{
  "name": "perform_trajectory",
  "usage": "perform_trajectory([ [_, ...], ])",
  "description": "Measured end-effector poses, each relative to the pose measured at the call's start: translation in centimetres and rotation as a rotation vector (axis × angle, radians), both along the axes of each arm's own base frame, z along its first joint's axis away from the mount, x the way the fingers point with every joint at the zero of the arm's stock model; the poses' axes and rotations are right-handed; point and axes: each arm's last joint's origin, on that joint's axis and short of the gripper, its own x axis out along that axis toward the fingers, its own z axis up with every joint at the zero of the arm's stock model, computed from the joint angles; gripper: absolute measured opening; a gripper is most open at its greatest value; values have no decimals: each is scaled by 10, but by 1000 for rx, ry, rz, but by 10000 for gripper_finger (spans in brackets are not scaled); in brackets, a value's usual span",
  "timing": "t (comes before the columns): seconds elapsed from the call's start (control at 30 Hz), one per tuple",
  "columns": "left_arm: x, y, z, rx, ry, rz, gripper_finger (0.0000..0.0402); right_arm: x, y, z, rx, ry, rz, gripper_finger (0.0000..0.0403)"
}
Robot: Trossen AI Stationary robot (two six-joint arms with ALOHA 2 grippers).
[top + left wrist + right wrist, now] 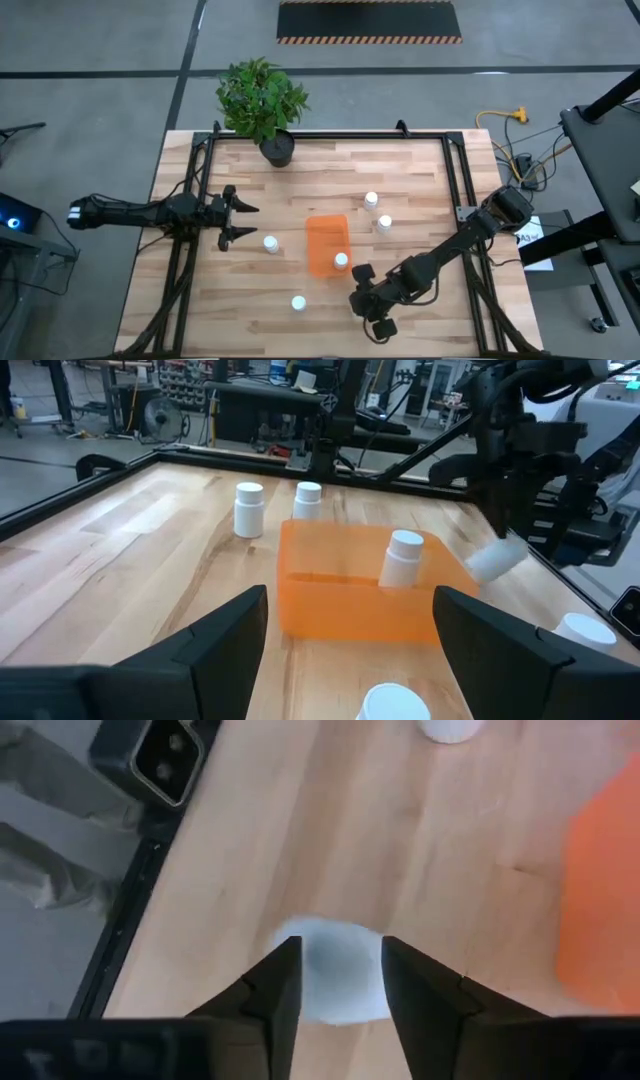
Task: Pick and place pill bottles into a basket
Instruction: Put the white pill bottle into the orange container
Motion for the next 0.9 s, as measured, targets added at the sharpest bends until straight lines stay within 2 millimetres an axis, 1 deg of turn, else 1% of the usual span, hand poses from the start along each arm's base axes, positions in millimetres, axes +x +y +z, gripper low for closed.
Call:
perform_trajectory([
  [0.1, 0, 0, 0, 0, -1, 0, 267, 1, -4, -4, 11, 34, -37, 110],
  [0.2, 0, 0, 0, 0, -1, 0, 267, 4, -7, 0, 58, 45, -56, 80],
  [0.3, 0, 0, 0, 0, 1, 0, 267, 5, -8, 2, 61, 47, -61, 48],
  [0.37, 0, 0, 0, 0, -1, 0, 267, 7, -8, 4, 58, 30, -56, 34],
  [0.43, 0, 0, 0, 0, 0, 0, 267, 9, -8, 7, 57, 21, -51, 28],
  [0.53, 0, 0, 0, 0, -2, 0, 267, 11, -10, 9, 61, 15, -62, 33],
  [0.67, 0, 0, 0, 0, -2, 0, 267, 13, -14, 9, 88, 33, -146, 54],
  [0.9, 0, 0, 0, 0, 0, 0, 267, 8, -17, 4, 157, 141, -374, 125],
])
